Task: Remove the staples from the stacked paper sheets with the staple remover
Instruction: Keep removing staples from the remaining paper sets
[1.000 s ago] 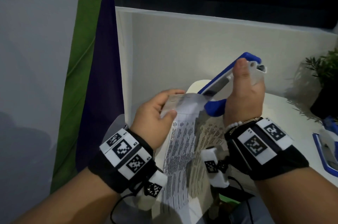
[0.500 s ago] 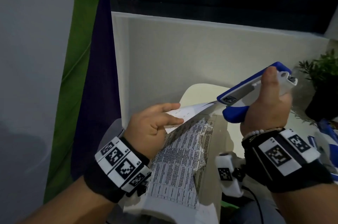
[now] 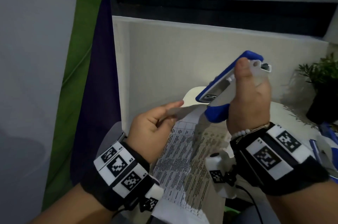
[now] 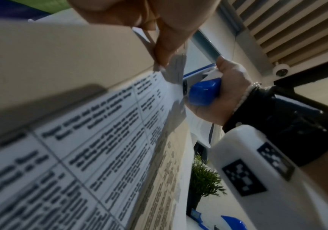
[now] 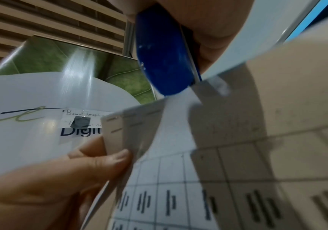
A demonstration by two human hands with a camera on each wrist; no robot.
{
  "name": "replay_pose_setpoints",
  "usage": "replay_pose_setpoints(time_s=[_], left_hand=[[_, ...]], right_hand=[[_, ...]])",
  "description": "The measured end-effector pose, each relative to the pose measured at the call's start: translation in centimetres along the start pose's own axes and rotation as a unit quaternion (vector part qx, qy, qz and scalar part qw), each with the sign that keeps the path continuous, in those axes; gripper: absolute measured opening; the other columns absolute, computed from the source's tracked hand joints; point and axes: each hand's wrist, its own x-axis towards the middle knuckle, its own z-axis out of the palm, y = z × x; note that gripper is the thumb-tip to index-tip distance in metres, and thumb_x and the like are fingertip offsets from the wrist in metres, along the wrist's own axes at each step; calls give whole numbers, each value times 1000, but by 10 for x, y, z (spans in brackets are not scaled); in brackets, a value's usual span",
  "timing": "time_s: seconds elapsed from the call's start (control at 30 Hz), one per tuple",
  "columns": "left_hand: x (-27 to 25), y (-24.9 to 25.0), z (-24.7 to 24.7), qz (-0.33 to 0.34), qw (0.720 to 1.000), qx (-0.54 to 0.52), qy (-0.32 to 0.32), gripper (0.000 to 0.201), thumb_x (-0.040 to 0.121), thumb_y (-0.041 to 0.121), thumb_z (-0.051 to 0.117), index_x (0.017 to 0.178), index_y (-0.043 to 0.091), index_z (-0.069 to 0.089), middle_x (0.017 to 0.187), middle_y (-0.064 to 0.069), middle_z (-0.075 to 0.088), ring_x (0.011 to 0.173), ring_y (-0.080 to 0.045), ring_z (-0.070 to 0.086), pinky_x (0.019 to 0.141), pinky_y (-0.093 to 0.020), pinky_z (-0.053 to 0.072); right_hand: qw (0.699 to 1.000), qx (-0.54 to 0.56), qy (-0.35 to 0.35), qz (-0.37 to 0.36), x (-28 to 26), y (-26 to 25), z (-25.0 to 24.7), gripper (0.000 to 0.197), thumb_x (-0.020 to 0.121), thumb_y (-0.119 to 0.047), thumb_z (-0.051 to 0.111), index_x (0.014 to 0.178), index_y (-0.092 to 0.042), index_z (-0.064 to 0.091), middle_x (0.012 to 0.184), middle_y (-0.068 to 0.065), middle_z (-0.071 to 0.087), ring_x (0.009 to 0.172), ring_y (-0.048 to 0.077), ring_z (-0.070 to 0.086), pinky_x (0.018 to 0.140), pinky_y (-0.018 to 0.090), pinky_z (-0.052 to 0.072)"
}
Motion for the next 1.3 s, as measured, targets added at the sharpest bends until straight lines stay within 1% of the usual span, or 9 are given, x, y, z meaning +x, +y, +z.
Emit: replay_pose_setpoints(time_s=[0.13,0.3,0.43,0.6,0.77,0.97,1.07,1.17,1.3], left_hand=[[-2,5,2,-20,1000,11,6,30,87,10,61,97,38,65,92,17,72,89,-4,67,84,-32,55],[-7,8,6,-15,999,39,28,20,82,24,57,95,36,65,85,5,70,79,-18,67,74,-48,55],[-10,13,9,-25,999,34,21,15,80,28,60,94,30,64,89,9,70,82,-10,67,73,-38,57],[-11,23,6,-54,995,72,-43,49,57,49,81,100,38,61,91,20,70,84,5,65,76,-19,54],[-11,26,5,-44,997,56,-10,42,51,56,76,87,37,67,78,10,72,73,-9,69,66,-41,58],[-10,27,1,-44,995,84,-19,38,54,56,75,86,37,69,71,8,71,66,-13,69,61,-42,57],[-4,21,-2,-94,991,69,-60,28,63,32,82,87,38,67,83,9,72,80,-9,68,72,-39,58],[3,10,-13,-104,991,22,-79,56,77,-4,67,103,45,57,97,13,69,93,-7,66,78,-28,56],[9,2,-20,-28,999,-18,6,54,81,-14,58,98,36,68,103,15,69,99,-6,64,87,-30,52]], right_hand=[[997,-54,-48,-9,-4,1,8,26,83,-53,60,79,-30,49,54,-24,53,50,-5,47,53,12,43],[994,-78,-59,-47,-6,2,17,27,84,-48,51,67,-28,44,49,-18,45,47,0,40,52,17,36],[995,-76,-44,-53,-8,1,19,30,83,-46,50,63,-27,40,44,-19,44,42,-1,39,48,15,35],[994,-51,-59,-72,-12,1,22,31,85,-40,51,62,-23,40,44,-16,43,42,0,39,48,13,34],[994,-38,-76,-71,-20,-1,31,27,82,-41,52,63,-24,44,43,-18,45,42,-2,42,48,9,34],[993,-33,-102,-53,-19,0,35,30,83,-37,53,60,-23,41,42,-16,42,42,-1,40,47,9,32],[995,-44,-87,-17,-16,3,31,27,80,-45,56,65,-25,45,48,-15,47,48,0,44,52,15,38],[998,-34,-23,46,-9,1,21,33,83,-53,60,72,-26,45,61,-10,50,54,5,49,63,24,47],[995,-25,92,35,8,-8,4,26,92,-45,51,75,-26,43,68,-11,45,45,-8,46,55,10,43]])
